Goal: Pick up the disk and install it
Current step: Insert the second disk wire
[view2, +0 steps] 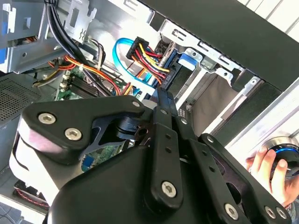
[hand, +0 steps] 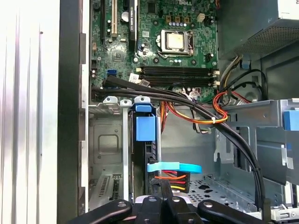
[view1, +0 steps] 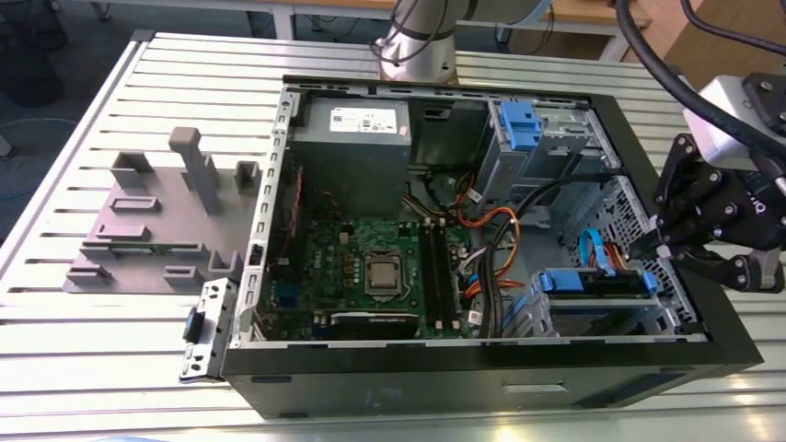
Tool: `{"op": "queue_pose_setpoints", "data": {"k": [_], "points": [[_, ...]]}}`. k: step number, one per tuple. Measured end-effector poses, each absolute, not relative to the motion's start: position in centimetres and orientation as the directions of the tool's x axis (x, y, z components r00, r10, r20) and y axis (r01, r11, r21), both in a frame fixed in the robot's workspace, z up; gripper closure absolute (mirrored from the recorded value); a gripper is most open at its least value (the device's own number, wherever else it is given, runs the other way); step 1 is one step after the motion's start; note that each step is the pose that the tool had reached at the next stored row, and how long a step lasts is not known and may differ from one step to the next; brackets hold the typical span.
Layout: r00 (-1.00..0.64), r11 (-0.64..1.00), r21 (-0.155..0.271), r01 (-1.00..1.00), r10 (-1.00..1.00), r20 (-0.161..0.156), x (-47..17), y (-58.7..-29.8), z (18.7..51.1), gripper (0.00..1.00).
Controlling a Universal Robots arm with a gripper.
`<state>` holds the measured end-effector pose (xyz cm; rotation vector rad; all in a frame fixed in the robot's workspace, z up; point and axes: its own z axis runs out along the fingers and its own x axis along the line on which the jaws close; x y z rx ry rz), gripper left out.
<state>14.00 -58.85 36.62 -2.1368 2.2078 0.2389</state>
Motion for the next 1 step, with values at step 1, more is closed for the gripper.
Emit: {"op": "queue_pose_setpoints", "data": {"k": [1], "points": [[-0.038,0.027,0.070,-0.997,-0.988,-0.150,14.00,-58.85,36.62,0.89]]}}
